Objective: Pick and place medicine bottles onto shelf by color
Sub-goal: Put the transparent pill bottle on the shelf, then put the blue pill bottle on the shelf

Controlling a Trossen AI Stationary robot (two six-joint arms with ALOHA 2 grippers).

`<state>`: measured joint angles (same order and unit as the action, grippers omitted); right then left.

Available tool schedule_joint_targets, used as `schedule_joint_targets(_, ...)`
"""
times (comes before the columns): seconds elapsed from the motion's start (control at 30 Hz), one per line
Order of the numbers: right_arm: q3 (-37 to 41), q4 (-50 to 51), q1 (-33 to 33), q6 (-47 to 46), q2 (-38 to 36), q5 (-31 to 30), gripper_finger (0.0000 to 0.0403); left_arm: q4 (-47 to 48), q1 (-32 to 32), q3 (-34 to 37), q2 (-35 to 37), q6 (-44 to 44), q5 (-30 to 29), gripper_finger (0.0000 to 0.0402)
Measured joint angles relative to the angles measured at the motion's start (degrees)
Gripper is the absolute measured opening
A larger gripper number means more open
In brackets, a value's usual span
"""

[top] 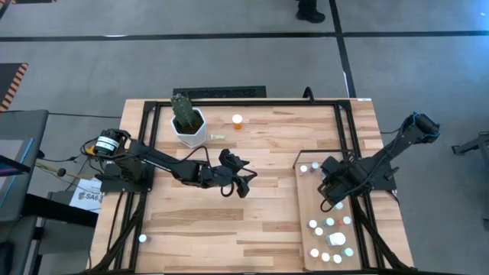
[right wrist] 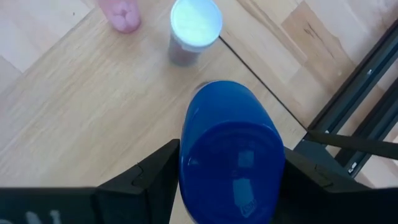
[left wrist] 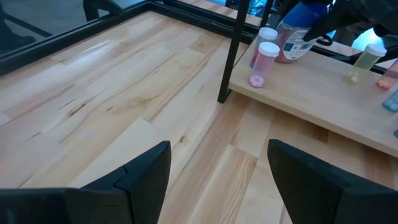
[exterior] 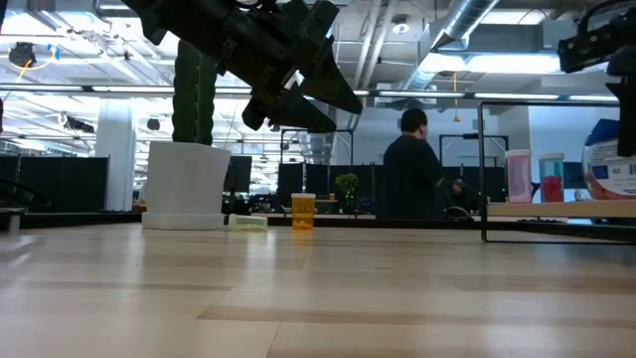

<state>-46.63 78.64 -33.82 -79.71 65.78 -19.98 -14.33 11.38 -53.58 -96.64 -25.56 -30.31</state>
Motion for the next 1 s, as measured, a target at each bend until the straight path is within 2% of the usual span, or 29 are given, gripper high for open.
schedule_joint_targets(0.4,0.02,0.10,0.22,-4.37,-0.20,-1.14,0.0241,-0.02,0.00,0.00,0.00,0.02,-0.02,0.0254)
schedule_joint_targets(0.57,0.02,0.02,0.22,-6.02,-0.20,-1.16,0.0287,-0.02,0.00,0.00,0.00,0.02,-0.02,0.0254)
schedule_joint_targets(0.8,-0.32,1.81,0.22,-9.16,-0.20,-1.14,0.0388,-0.02,0.00,0.00,0.00,0.02,-0.03,0.0254)
schedule_joint_targets(0.87,-1.78,2.78,0.20,-8.44,-0.20,-1.16,0.0395,-0.02,0.00,0.00,0.00,0.02,-0.04,0.0254)
schedule_joint_targets(1.0,-6.85,5.91,0.17,-8.07,-0.20,-1.20,0.0378,-0.02,0.00,0.00,0.00,0.02,-0.04,0.0254)
